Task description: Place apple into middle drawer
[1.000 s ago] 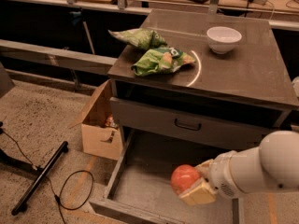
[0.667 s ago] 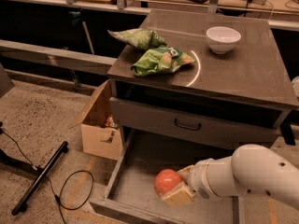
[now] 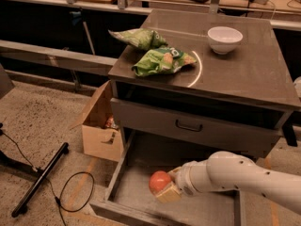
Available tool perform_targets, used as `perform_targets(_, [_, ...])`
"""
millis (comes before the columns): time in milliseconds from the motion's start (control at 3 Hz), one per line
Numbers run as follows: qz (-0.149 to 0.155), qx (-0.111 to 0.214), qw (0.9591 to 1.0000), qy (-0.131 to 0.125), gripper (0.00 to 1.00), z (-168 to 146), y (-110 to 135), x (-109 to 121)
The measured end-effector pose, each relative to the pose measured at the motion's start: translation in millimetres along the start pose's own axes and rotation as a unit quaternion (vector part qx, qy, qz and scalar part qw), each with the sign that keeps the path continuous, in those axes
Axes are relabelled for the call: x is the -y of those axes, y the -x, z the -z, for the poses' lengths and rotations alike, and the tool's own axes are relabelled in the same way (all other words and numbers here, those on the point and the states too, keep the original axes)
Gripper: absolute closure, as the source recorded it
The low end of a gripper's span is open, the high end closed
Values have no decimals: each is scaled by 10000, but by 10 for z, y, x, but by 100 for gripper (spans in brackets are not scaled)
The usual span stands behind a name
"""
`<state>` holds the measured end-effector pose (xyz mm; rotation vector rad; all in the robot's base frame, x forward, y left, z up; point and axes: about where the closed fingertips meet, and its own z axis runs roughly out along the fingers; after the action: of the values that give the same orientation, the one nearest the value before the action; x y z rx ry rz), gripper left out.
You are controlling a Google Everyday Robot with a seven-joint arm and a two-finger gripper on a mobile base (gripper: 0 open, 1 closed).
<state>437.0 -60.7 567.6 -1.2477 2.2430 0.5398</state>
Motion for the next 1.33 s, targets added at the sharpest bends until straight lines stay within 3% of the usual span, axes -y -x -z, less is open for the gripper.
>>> perform_targets(333, [176, -329, 9992, 139, 100, -305, -293, 82])
perform_targets(667, [54, -520, 9984, 223, 100, -589, -539, 144])
perform_targets(1333, [-525, -619, 9967, -67, 100, -1168, -887, 489])
